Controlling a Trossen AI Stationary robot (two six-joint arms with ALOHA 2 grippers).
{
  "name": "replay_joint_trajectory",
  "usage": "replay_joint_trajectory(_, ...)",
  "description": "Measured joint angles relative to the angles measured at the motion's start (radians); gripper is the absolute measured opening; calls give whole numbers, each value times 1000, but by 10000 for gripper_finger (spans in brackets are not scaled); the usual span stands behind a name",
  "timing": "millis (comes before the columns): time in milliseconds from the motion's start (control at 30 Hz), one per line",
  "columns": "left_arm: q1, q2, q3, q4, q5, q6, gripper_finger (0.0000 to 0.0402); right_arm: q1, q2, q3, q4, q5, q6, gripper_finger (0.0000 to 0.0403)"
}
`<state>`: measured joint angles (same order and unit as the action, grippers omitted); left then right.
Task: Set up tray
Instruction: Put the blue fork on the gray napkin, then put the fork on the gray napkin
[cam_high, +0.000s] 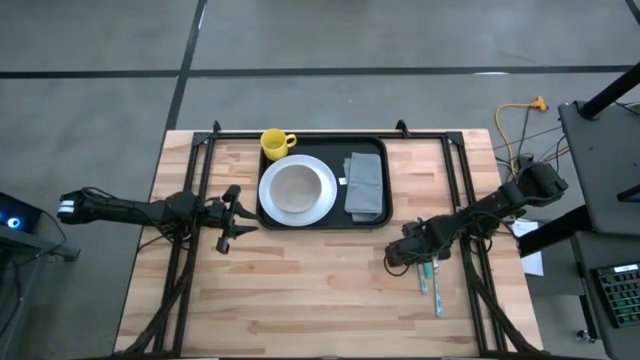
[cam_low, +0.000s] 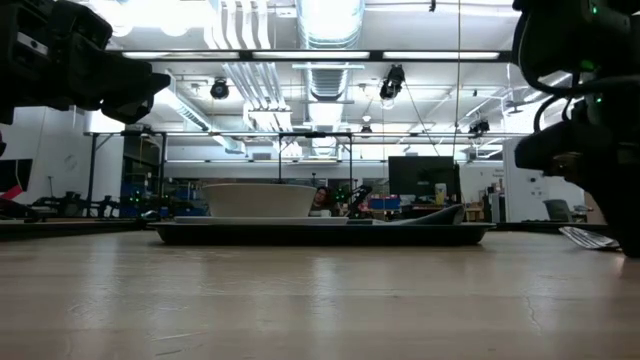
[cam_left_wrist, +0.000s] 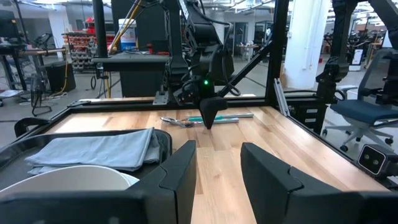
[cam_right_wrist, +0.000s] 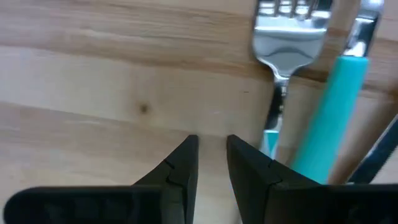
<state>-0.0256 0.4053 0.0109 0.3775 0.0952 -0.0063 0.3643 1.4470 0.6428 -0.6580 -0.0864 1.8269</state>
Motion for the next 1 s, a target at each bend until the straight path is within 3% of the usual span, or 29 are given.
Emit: replay_joint_trajectory(1000,0,0,0,0,0,0,108,0,-35,37,-65,44,-30,74)
